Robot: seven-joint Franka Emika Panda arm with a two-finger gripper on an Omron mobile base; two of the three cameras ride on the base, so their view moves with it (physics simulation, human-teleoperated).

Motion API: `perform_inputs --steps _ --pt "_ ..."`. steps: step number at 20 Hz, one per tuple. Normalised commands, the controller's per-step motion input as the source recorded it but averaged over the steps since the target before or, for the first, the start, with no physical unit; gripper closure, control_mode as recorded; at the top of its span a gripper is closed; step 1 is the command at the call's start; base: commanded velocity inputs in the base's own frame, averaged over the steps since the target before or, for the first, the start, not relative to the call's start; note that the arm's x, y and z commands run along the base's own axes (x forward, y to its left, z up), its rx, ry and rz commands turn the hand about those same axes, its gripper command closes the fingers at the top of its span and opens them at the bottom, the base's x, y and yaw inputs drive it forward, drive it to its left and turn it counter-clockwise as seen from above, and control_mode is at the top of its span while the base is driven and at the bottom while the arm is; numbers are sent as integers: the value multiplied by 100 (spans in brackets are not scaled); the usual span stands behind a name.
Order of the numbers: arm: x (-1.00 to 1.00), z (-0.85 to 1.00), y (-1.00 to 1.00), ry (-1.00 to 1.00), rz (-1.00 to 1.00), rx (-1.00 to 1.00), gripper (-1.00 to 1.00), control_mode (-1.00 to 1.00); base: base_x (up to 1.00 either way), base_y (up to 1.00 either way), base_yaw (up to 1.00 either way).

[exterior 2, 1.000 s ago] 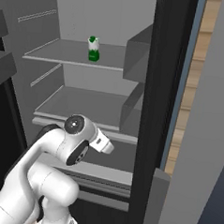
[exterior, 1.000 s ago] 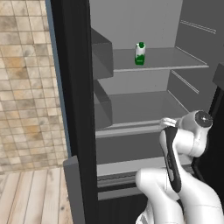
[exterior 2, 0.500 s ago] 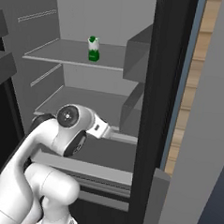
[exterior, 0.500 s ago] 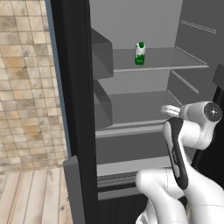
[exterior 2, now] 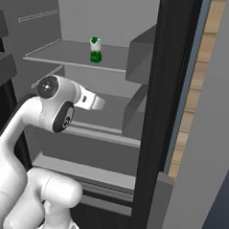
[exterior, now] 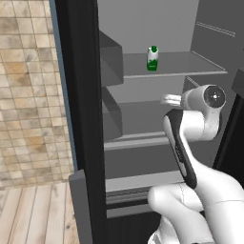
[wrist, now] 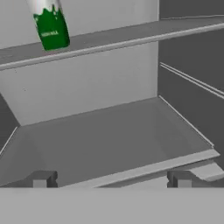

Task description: Take a sugar cube from the saucer and place it inside the coffee. Then, grab milk from the fridge and place it next to the coffee on the counter to sweeten the coffee.

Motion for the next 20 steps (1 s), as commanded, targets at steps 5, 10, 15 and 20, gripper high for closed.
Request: perform_inputs --steps 5,10,15,20 --pt "5 59 43 0 0 -18 -100 -100 0 0 0" --pt "0 52 28 0 0 -15 -100 -100 0 0 0" --pt "4 23 1 0 0 -1 -100 -100 0 0 0" --pt "2 9 -14 -2 0 12 -100 -100 0 0 0"
